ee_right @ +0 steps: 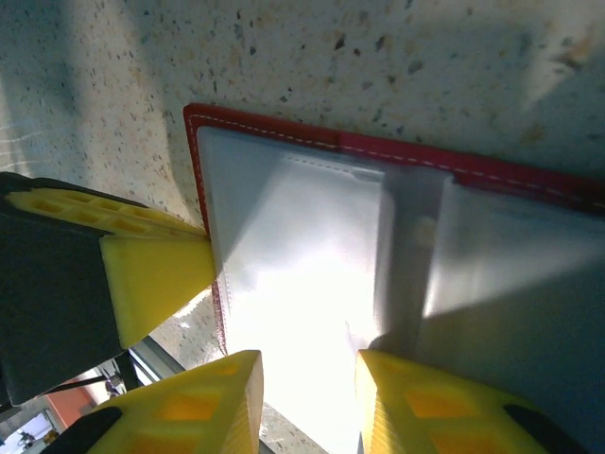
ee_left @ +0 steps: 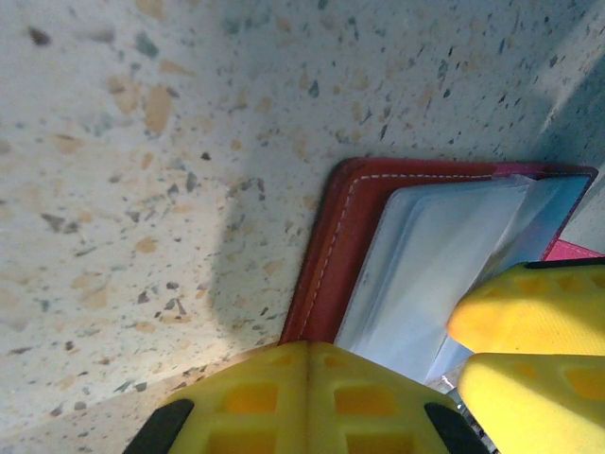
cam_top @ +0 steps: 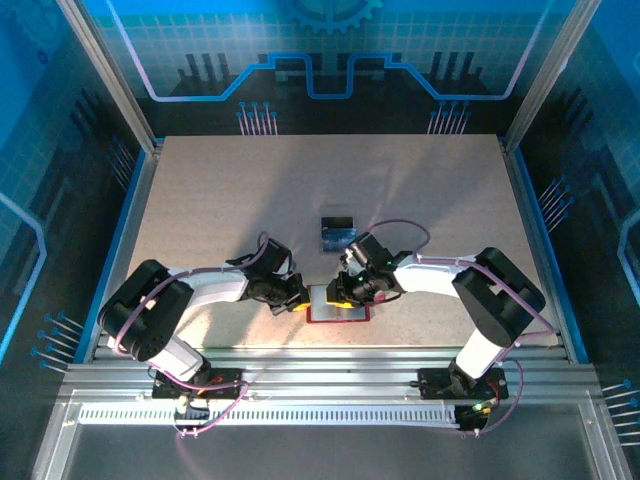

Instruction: Take the credit cards out of the card holder

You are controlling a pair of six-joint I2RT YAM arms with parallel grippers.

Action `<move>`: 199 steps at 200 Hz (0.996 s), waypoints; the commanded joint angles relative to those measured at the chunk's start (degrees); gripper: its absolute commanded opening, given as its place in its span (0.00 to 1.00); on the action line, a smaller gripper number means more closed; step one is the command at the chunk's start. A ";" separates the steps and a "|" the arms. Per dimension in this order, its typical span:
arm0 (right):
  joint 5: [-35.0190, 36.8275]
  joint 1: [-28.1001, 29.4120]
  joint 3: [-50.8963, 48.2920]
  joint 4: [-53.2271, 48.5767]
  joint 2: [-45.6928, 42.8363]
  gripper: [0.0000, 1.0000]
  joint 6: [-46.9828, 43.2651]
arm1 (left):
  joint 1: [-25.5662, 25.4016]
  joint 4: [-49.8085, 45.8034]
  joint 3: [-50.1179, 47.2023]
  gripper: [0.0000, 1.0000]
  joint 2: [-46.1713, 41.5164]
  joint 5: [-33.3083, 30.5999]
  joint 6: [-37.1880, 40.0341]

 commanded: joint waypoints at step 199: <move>-3.05 0.87 1.53 1.66 3.29 0.31 -0.52 | 0.42 -6.31 1.32 0.02 2.53 -2.48 2.68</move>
